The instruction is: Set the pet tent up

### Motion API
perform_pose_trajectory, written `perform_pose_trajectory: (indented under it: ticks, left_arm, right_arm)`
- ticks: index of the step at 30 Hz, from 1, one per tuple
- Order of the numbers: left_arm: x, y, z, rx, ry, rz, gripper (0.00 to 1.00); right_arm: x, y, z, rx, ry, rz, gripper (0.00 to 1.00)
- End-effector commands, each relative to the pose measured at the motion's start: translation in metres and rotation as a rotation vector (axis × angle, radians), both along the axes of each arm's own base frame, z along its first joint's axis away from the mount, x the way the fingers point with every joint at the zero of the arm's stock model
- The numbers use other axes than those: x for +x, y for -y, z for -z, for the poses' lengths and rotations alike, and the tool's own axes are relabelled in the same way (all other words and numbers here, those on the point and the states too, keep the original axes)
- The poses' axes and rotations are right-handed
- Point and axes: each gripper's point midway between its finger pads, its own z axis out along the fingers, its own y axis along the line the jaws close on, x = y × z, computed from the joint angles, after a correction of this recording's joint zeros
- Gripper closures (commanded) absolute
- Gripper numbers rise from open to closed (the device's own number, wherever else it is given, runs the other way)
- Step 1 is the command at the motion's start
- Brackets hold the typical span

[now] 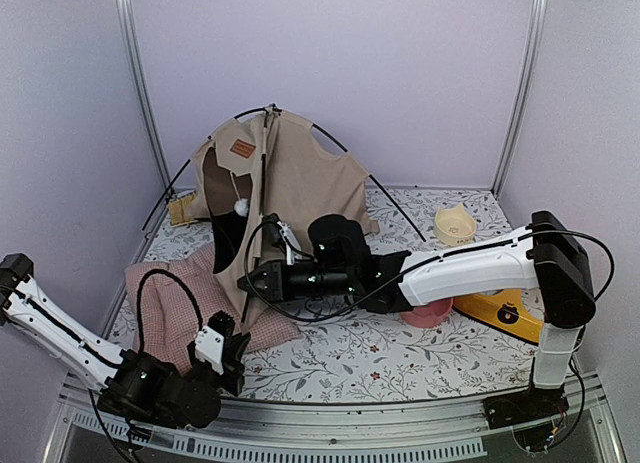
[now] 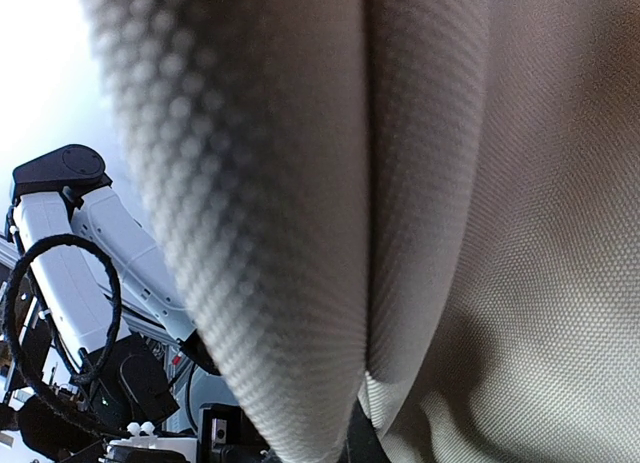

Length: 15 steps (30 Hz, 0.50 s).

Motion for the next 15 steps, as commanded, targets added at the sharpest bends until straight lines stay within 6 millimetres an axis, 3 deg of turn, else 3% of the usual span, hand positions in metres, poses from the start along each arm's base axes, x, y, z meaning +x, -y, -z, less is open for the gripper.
perform_pose_trajectory:
  ticks: [1, 15]
  left_arm:
    - [-0.0307, 0.0148, 0.0231, 0.081, -0.078, 0.184, 1.0]
    - [-0.0257, 0.0062, 0.021, 0.063, -0.081, 0.141, 1.0]
  right_arm:
    - [0.0825, 0.0252, -0.0489, 0.145, 0.087, 0.31, 1.0]
    - [0.0727, 0.0243, -0.0455, 0.114, 0.094, 0.26, 1.0]
